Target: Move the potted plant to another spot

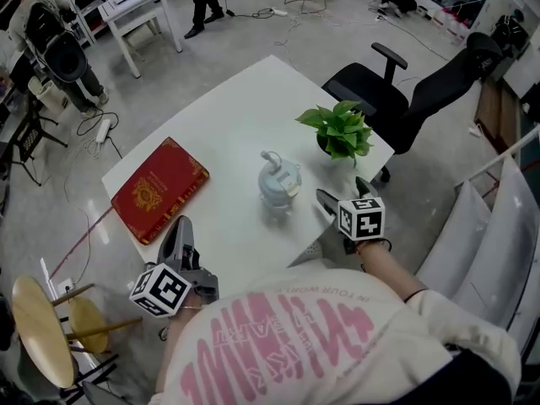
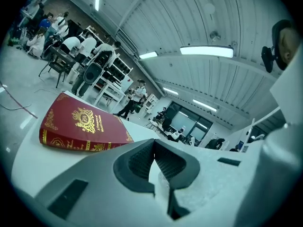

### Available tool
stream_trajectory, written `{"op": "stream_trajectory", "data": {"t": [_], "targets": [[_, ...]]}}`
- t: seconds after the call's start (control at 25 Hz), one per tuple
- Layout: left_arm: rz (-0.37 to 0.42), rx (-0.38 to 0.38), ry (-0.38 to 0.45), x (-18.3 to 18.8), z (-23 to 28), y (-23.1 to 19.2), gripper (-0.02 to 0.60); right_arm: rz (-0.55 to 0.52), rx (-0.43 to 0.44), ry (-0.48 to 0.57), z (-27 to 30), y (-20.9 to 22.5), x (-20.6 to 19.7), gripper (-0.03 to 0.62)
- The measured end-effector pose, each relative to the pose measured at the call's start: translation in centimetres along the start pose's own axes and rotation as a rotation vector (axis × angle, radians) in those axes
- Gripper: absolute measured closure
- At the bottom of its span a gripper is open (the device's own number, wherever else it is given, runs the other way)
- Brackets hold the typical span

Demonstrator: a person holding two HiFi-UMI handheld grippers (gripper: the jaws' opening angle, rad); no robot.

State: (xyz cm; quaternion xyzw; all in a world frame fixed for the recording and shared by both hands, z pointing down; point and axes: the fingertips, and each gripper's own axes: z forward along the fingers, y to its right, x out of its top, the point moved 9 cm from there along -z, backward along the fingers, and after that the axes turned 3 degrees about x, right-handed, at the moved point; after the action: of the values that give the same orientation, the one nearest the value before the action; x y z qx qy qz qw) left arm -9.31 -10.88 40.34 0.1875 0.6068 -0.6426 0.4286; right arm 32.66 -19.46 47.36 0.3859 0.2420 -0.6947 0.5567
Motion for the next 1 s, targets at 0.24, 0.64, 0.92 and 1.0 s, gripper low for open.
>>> {"op": "stream_trajectory", "data": {"t": [0.24,0.64,0.92,1.0], "targets": [[0.015,-0.019,-0.046,-0.9,-2.0,-0.7,0.578,0.171,0.005,-0.030,-2.2,-1.9,-2.7,0.173],[0.040,-0.033,-0.075,-2.0,-4.0,-0.1,0.578,0.208,0.024,0.008,-5.5,-4.3,-2.6,0.437],[0.061,-0.061,-0.084,-2.8,-4.4,2.8,0.578,0.195,0.044,0.032,-8.2,-3.9,-1.8,0.567],[0.072,-0.067,-0.087,-3.3,-4.8,3.9,0.578,0.189,0.068,0.076,-9.6,-3.8,-1.1,0.586]]}}
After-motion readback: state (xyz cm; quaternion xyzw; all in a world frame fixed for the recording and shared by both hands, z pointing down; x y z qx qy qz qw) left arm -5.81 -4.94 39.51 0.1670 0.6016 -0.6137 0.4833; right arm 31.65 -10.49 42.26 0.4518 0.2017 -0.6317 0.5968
